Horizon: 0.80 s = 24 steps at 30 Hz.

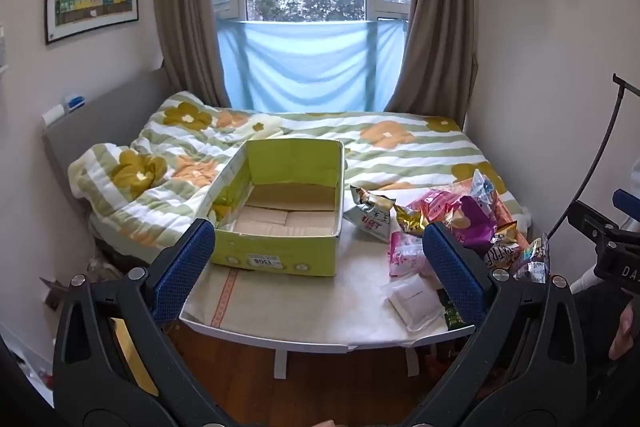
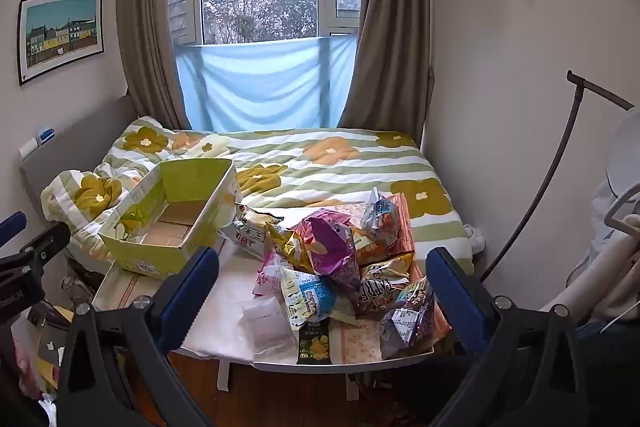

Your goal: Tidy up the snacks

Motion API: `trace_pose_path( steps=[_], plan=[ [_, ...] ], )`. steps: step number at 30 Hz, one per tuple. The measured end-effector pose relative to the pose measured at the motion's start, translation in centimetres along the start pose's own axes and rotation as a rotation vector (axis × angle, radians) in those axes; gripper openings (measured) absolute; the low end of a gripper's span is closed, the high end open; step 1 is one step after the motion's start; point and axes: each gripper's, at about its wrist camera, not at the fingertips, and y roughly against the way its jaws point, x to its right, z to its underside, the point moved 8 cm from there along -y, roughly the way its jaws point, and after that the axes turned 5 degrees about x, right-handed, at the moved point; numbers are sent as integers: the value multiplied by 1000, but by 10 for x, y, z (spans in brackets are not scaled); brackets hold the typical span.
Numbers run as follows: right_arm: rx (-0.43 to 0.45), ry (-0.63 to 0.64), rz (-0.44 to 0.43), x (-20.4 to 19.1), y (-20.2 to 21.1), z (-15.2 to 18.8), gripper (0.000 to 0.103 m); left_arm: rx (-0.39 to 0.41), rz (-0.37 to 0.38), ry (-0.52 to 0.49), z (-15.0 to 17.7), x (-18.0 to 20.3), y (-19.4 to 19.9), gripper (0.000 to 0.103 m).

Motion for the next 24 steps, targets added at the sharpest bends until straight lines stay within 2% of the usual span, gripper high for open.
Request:
trace_pose_path(
  steps=[2, 4, 9, 14, 24],
  plan=[
    [-1, 1, -2, 0, -1, 0, 103, 2, -1, -1, -1, 1, -1, 103],
    [-4, -3, -12, 0, -2, -1, 103, 45, 6, 18, -3, -3, 4, 103],
    [2, 4, 4, -1, -6, 0, 103, 48, -36, -18, -8, -7, 4, 103],
    [17, 2, 25, 0, -7, -3, 103, 39, -11, -19, -5, 2, -2, 103],
    [11, -2, 26, 3, -14, -4, 103, 32, -17, -23, -3, 5, -8, 103]
  ],
)
